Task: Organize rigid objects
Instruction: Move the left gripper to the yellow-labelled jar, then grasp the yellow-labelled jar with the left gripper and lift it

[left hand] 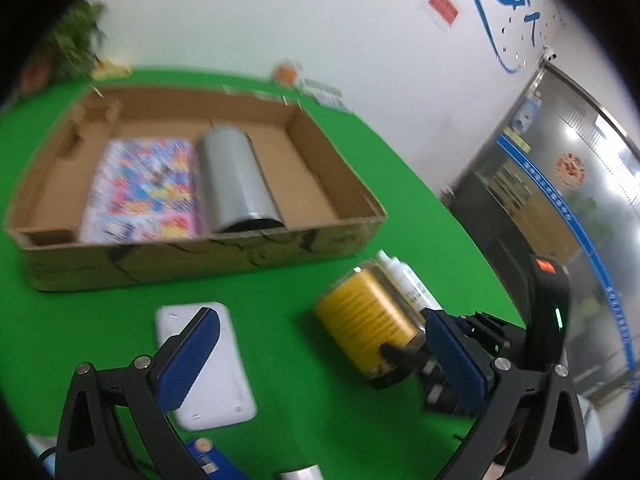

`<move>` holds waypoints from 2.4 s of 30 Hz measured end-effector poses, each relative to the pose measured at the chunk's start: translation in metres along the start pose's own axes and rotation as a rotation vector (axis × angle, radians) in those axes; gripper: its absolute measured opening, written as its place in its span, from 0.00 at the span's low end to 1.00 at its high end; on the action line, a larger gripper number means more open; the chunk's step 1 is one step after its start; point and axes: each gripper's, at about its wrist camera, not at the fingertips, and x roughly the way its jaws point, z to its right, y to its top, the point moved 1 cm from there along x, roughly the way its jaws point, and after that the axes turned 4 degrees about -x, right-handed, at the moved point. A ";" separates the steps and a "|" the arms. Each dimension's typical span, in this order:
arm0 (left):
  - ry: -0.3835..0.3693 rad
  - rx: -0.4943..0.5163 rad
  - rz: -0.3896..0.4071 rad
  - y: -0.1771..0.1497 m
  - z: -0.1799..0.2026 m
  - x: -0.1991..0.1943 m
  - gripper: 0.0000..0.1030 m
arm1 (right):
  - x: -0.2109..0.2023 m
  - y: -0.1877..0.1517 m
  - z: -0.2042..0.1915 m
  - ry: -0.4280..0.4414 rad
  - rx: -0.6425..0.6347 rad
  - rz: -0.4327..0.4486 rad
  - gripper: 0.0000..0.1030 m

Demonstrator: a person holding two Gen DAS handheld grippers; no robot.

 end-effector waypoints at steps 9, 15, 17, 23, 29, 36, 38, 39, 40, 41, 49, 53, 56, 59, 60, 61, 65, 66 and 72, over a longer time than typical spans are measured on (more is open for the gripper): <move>-0.043 -0.143 -0.259 -0.004 -0.026 0.055 0.99 | -0.045 -0.002 -0.018 0.256 -0.042 0.125 0.90; -0.004 -0.152 -0.356 -0.016 -0.022 0.075 0.98 | -0.006 -0.004 0.033 0.340 0.185 -0.012 0.84; -0.008 -0.161 -0.369 -0.016 -0.023 0.076 0.98 | 0.004 -0.007 0.038 0.425 0.244 -0.035 0.84; 0.015 -0.175 -0.394 -0.019 -0.025 0.078 0.88 | 0.004 -0.003 0.020 0.488 0.213 -0.044 0.73; -0.006 -0.128 -0.409 -0.021 -0.020 0.083 0.85 | 0.001 0.001 0.007 0.464 0.171 -0.057 0.72; -0.021 -0.121 -0.412 -0.016 -0.017 0.088 0.84 | -0.002 0.002 0.007 0.428 0.174 -0.047 0.73; -0.035 -0.130 -0.414 -0.014 -0.017 0.091 0.84 | -0.003 0.004 0.009 0.408 0.171 -0.043 0.73; -0.044 -0.135 -0.417 -0.011 -0.016 0.094 0.84 | -0.006 0.003 0.009 0.395 0.168 -0.039 0.73; -0.050 -0.136 -0.419 -0.009 -0.014 0.098 0.84 | -0.007 0.005 0.010 0.375 0.158 -0.033 0.73; -0.058 -0.129 -0.422 -0.007 -0.012 0.101 0.84 | -0.008 0.006 0.011 0.358 0.148 -0.030 0.73; -0.102 -0.136 -0.435 0.002 -0.009 0.110 0.84 | -0.014 0.010 0.017 0.291 0.113 -0.027 0.73; -0.107 -0.198 -0.428 0.002 -0.023 0.096 0.84 | -0.015 0.011 0.002 0.303 0.068 -0.027 0.73; -0.101 -0.214 -0.402 0.000 -0.029 0.084 0.84 | -0.014 0.010 -0.012 0.306 0.031 -0.026 0.74; -0.100 -0.252 -0.366 -0.003 -0.036 0.076 0.84 | -0.013 0.008 -0.021 0.297 0.018 -0.019 0.75; -0.097 -0.260 -0.354 -0.004 -0.038 0.074 0.84 | -0.012 0.007 -0.024 0.294 0.020 -0.013 0.75; -0.091 -0.267 -0.347 -0.004 -0.040 0.074 0.84 | -0.009 0.007 -0.025 0.295 0.025 -0.015 0.76; -0.073 -0.262 -0.350 -0.003 -0.040 0.076 0.84 | -0.006 0.007 -0.027 0.274 0.030 -0.026 0.78; -0.072 -0.254 -0.351 -0.003 -0.038 0.079 0.84 | -0.005 0.007 -0.027 0.261 0.028 -0.028 0.78; -0.120 -0.245 -0.364 -0.004 -0.034 0.090 0.84 | -0.009 0.004 -0.010 0.288 0.078 -0.058 0.78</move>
